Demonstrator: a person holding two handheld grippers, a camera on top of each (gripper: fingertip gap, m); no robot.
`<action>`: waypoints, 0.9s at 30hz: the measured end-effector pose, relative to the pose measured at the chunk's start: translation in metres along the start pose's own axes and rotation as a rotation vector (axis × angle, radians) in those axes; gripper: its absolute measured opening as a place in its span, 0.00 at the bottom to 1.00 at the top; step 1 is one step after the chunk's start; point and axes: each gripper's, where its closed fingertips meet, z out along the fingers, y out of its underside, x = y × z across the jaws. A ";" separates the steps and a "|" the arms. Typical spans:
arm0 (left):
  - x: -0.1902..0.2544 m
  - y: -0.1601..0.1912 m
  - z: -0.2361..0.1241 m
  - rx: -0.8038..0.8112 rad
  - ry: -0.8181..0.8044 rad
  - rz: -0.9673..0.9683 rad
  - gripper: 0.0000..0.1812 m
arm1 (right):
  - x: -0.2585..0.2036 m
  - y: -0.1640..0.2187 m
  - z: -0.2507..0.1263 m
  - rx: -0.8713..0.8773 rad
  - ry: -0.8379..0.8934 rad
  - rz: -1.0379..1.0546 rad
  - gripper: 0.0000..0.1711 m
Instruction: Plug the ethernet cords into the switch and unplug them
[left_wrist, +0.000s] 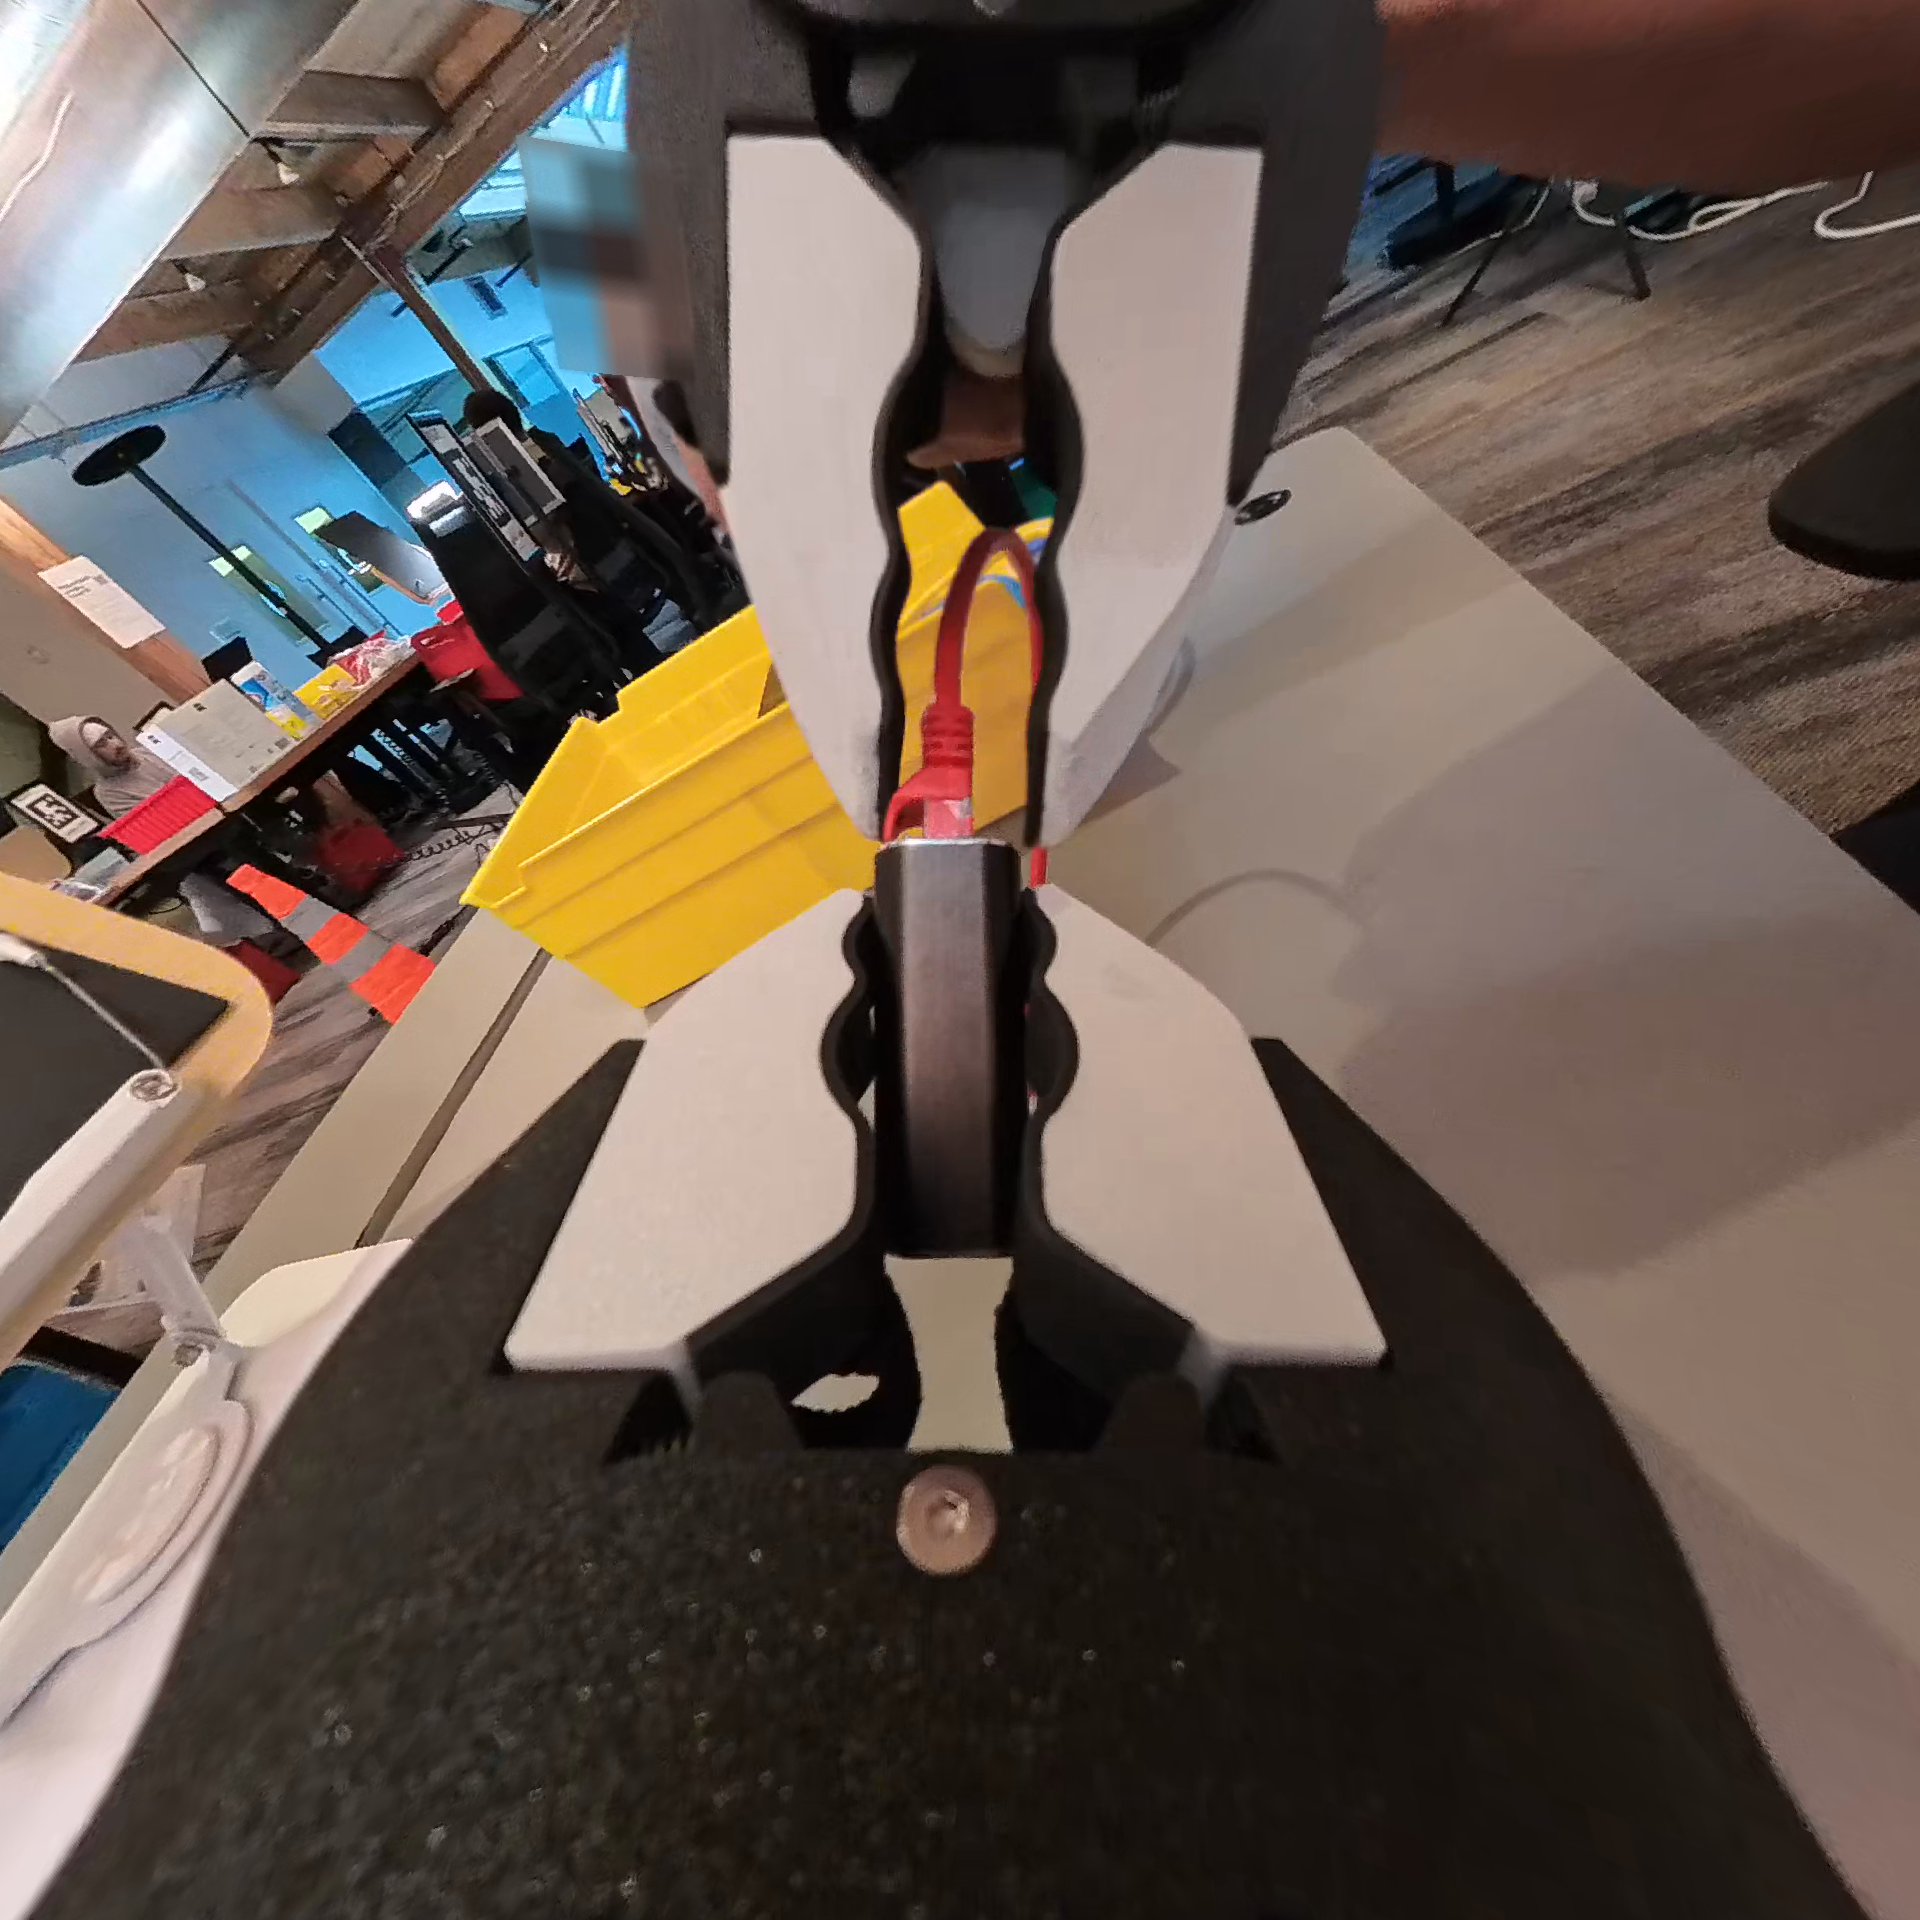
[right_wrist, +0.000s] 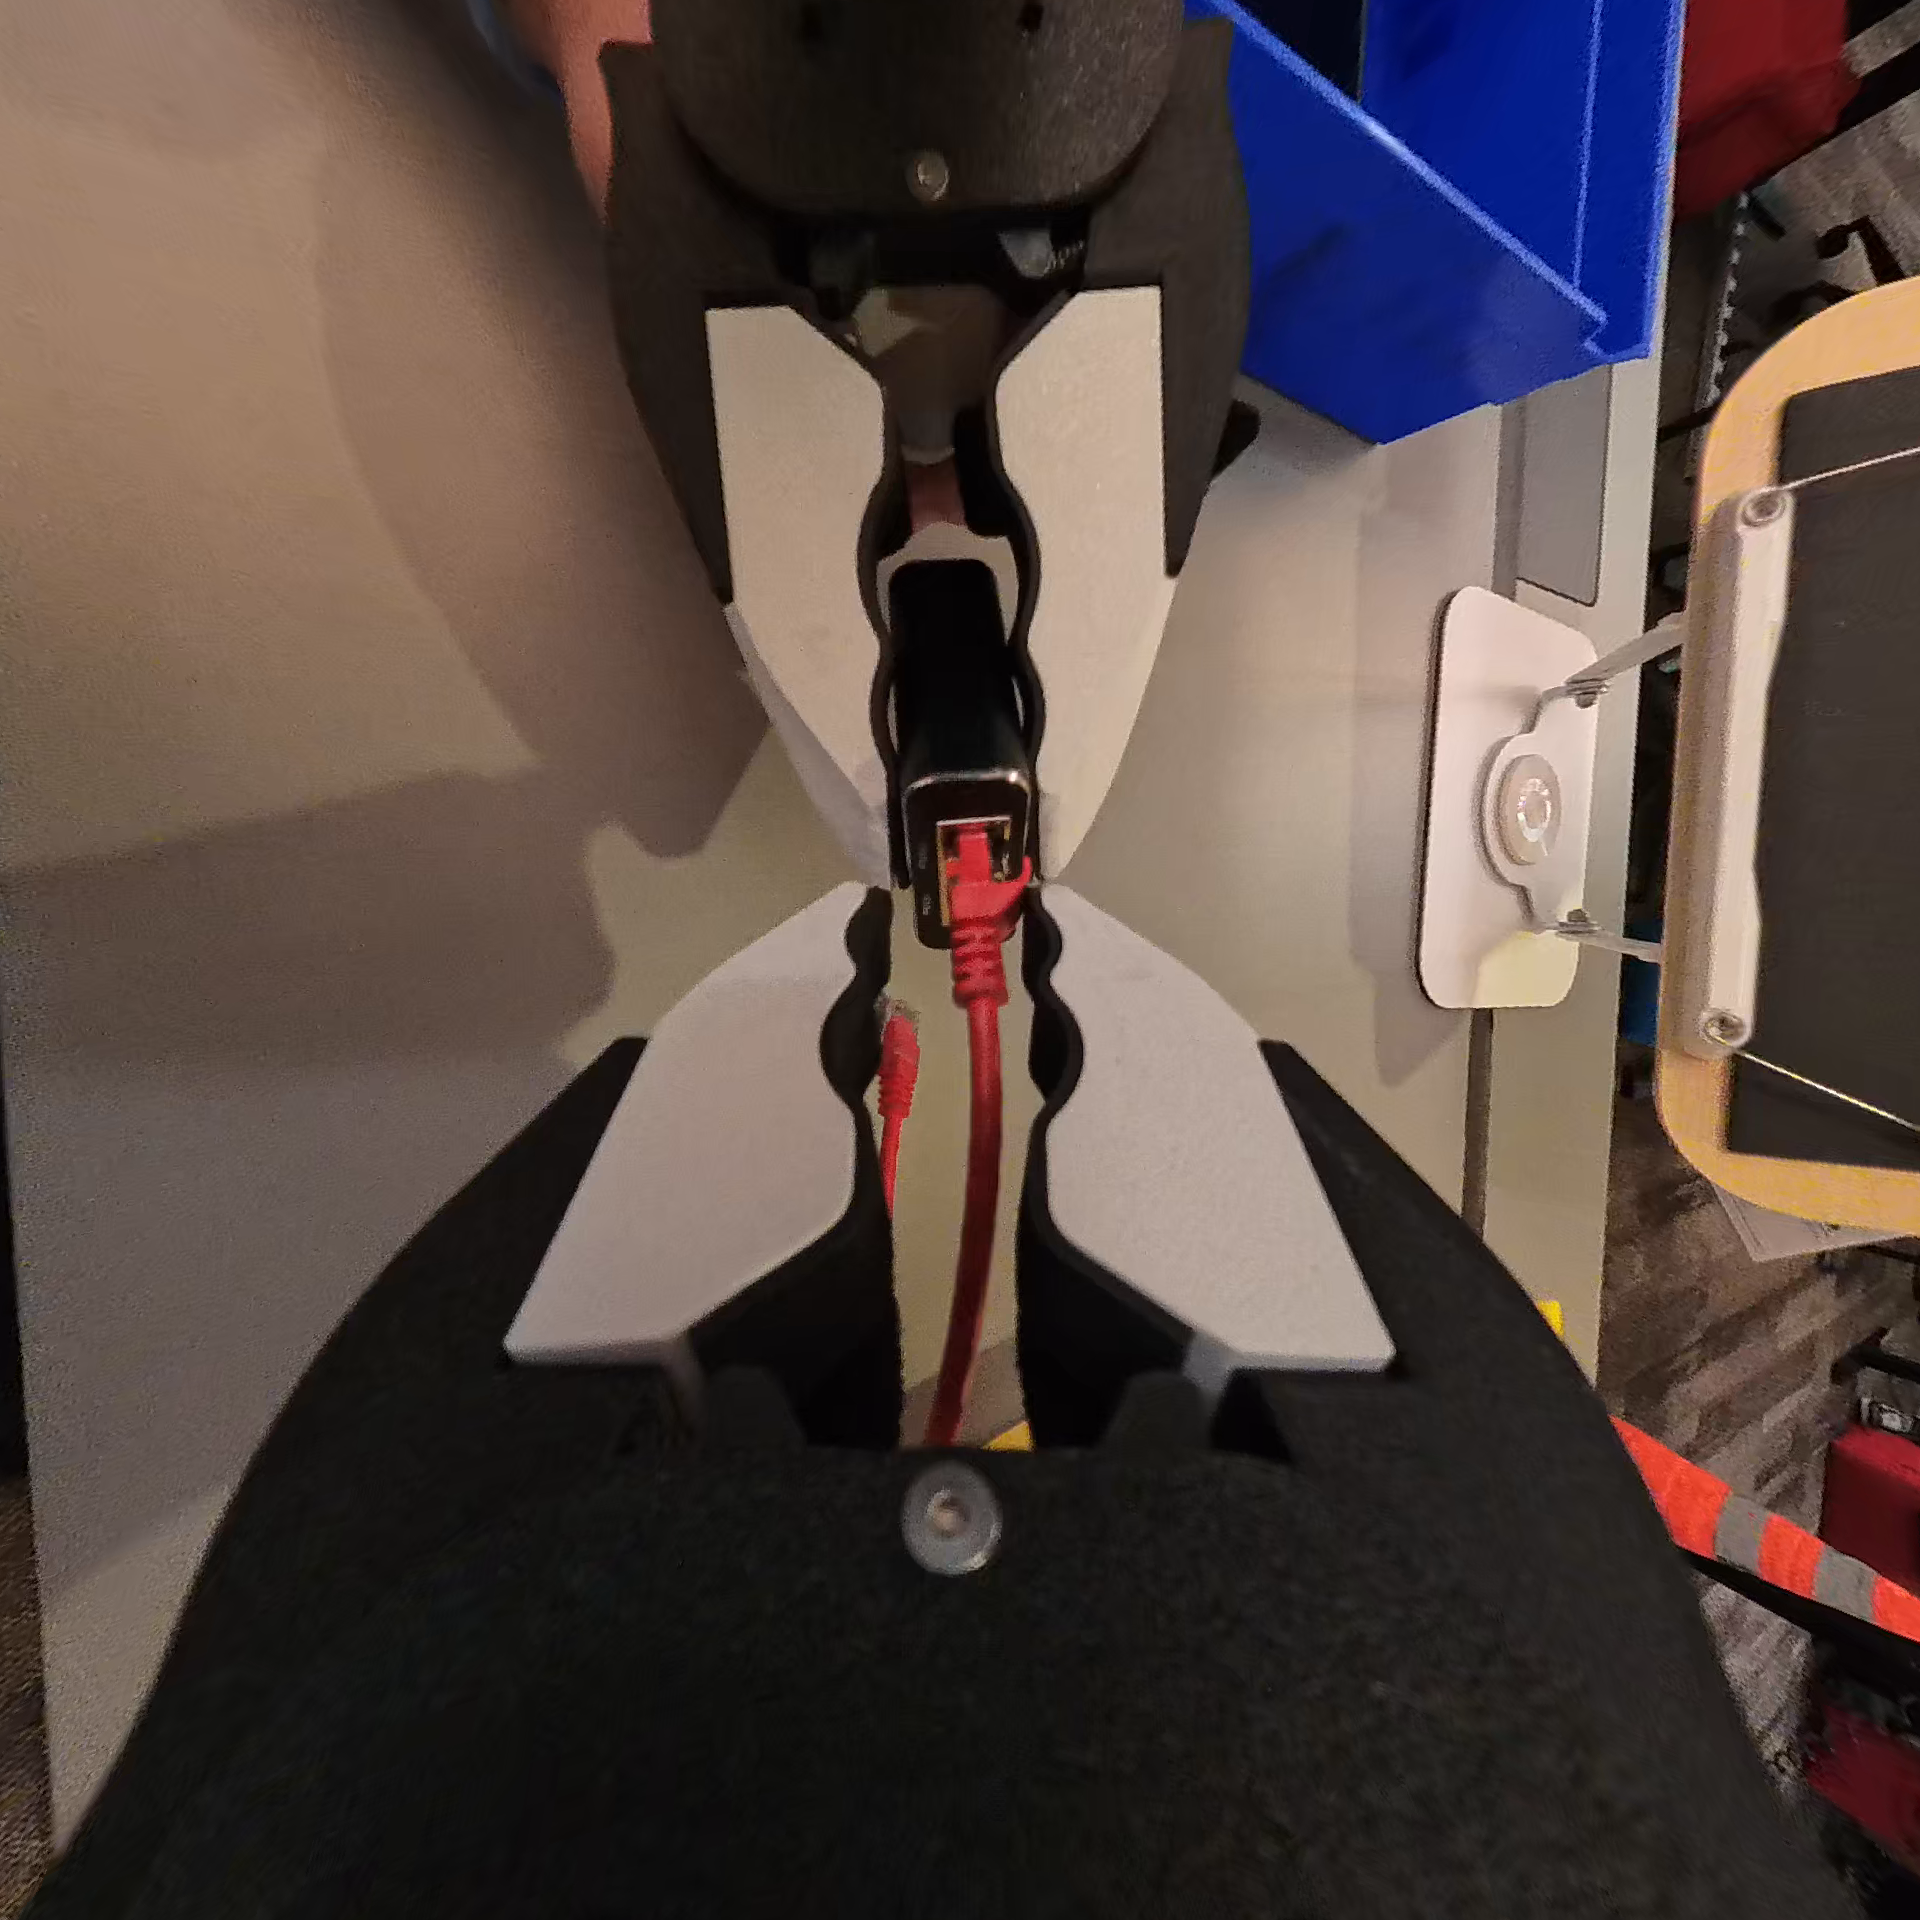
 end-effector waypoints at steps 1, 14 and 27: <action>0.001 0.000 0.000 -0.005 0.002 0.008 0.13 | 0.000 0.000 0.001 0.002 -0.002 0.000 0.13; 0.009 0.005 0.005 -0.059 0.017 0.060 0.13 | -0.006 0.001 0.005 -0.028 -0.014 -0.052 0.08; 0.007 0.033 0.009 -0.232 0.006 0.029 0.14 | -0.006 0.027 0.007 -0.167 -0.009 0.024 0.07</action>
